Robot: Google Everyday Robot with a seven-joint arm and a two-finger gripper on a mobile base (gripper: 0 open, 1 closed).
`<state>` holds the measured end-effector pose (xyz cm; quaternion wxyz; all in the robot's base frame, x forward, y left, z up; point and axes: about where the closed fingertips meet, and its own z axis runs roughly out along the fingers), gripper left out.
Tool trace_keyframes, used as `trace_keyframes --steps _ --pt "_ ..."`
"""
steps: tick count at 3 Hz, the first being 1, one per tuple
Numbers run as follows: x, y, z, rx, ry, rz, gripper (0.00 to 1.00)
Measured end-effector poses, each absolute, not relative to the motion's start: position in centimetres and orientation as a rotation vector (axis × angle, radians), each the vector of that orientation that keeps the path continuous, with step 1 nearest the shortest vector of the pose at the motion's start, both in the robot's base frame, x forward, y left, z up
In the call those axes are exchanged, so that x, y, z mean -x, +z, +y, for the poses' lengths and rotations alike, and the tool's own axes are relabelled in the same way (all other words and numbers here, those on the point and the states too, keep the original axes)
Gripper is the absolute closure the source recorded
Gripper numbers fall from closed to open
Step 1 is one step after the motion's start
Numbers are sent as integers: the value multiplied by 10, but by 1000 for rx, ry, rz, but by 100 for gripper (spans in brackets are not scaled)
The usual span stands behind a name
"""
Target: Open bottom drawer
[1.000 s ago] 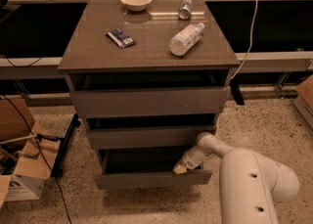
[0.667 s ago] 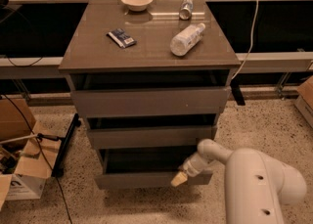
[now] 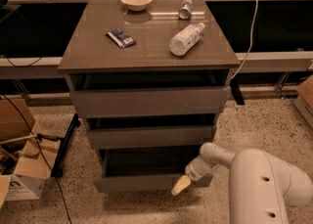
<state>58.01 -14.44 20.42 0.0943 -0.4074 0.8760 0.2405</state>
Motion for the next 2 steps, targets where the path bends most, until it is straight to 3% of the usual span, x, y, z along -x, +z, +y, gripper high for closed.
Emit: trace_keyframes --steps 1,2 --pt "-542 198 -146 1103 733 2699 23" --pt "-543 198 -146 1103 733 2699 10"
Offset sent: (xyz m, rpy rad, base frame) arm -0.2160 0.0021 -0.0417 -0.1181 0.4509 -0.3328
